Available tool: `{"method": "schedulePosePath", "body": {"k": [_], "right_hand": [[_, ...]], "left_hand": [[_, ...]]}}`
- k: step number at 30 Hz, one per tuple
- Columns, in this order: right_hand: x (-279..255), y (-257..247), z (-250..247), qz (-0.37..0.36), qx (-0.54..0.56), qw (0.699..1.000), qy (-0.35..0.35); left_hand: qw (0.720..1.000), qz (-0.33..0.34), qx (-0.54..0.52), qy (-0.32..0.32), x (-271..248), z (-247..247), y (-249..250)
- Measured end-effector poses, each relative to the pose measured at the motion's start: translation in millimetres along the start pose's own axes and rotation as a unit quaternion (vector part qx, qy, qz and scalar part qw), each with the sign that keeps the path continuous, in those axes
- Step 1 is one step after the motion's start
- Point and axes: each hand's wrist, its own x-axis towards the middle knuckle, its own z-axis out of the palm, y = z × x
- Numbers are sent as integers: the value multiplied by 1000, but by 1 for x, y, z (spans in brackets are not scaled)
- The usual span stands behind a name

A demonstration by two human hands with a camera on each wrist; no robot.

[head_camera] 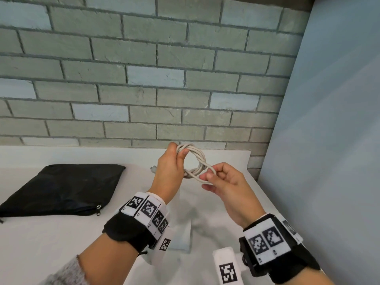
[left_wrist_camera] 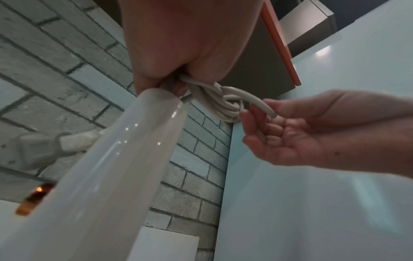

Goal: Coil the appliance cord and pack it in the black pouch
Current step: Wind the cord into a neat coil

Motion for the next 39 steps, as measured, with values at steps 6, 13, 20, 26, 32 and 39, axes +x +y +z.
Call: {"method": "schedulePosePath", "body": {"k": [6, 13, 20, 26, 32, 39], "right_hand": [[0, -3, -4, 58, 266, 962, -17], [-2, -19, -20, 65, 101, 992, -30], [0, -44, -30, 61, -108, 991, -53], [-2, -48, -33, 113, 53, 987, -101], [0, -39, -42, 106, 43, 990, -84], [7, -15, -39, 69, 40, 997, -6]], "left_hand": [[1000, -7, -4, -2, 3, 1, -5], [1000, -4, 7, -22, 4, 1, -7], [992, -63, -22, -103, 8, -9, -3], [983, -112, -92, -117, 7, -15, 5], [960, -166, -168, -150, 9, -19, 0], [950, -199, -212, -110, 10, -20, 3]]}}
